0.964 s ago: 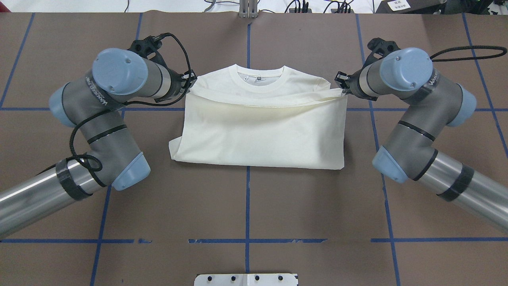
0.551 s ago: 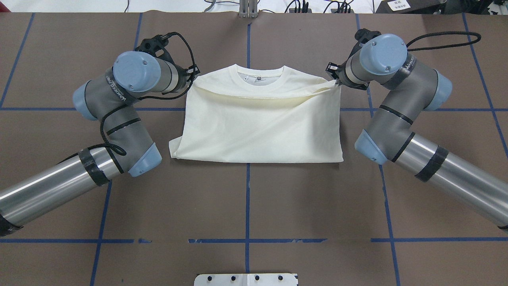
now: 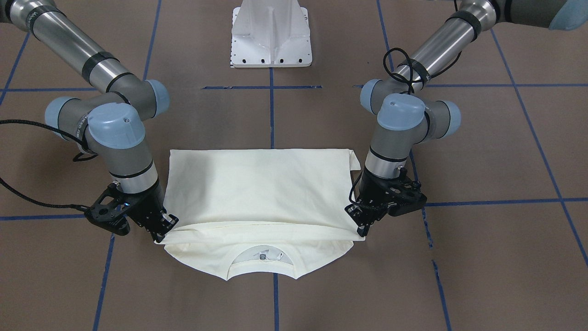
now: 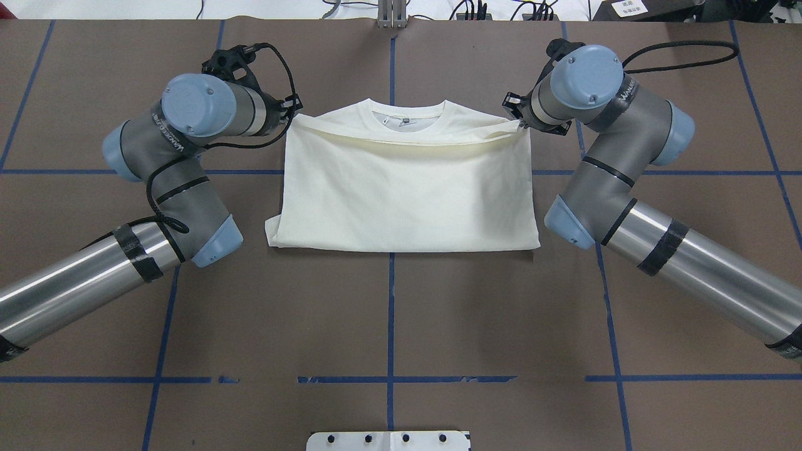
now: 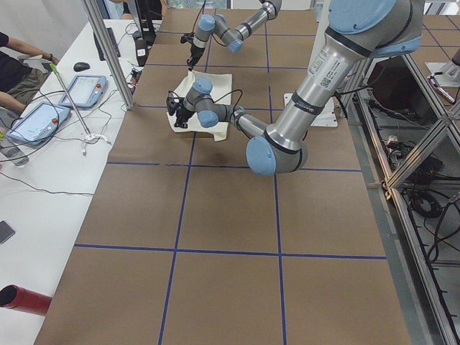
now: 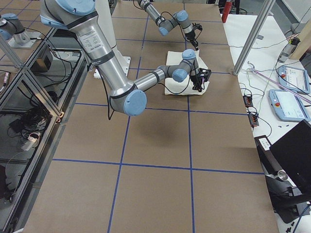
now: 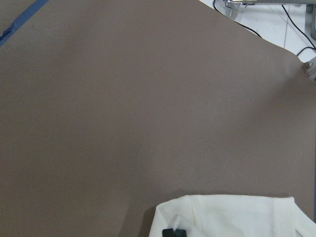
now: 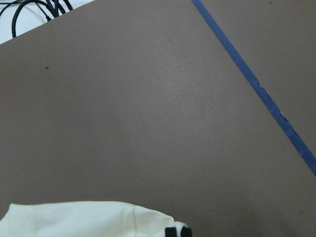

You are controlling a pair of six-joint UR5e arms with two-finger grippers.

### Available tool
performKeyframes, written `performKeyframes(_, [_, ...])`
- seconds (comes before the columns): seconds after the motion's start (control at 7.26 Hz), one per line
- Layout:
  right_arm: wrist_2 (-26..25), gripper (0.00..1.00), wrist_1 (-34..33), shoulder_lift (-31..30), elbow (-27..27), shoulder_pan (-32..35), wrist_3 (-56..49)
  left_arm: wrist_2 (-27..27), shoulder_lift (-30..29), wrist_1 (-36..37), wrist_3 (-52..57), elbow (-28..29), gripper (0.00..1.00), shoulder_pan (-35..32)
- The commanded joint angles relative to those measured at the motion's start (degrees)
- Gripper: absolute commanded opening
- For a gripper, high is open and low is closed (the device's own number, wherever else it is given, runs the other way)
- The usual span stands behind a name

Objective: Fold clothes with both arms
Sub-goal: 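Release the folded hem near the collar and draw both grippers back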

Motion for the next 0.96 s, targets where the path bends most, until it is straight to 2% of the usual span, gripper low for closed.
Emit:
performKeyframes(0.0, [0.0,0.32,0.1,0.3,-0.4,-0.1,0.1,-0.3,1.4,-0.5,0.5,-0.5,0.39,-0.2])
performKeyframes(0.14, [0.3,0.41,0.3,0.5,0.2,-0.1,0.3,-0.4,1.9,-0.4,0.3,-2.5,0.49,-0.3])
performKeyframes(0.28, [0.3,0.54,0.5,0.0,1.0,-0.4,0.5,-0.5,4.7,-0.4,0.1,-6.6,0.50,-0.4])
performKeyframes(0.41, [0.7,0.58,-0.2,-2.0,5.4,-1.1,0.9,-1.4,7.3,-0.3,-0.2,-11.7,0.50,-0.5])
performKeyframes(0.55, [1.7,0.62,-0.2,-8.0,11.9,-2.7,2.0,-5.2,7.7,-0.4,-0.4,-12.2,0.54,-0.7])
performKeyframes(0.83, [1.7,0.64,-0.2,-12.9,19.1,-6.7,11.0,-6.9,10.3,-0.4,-0.1,-15.9,0.54,-0.7])
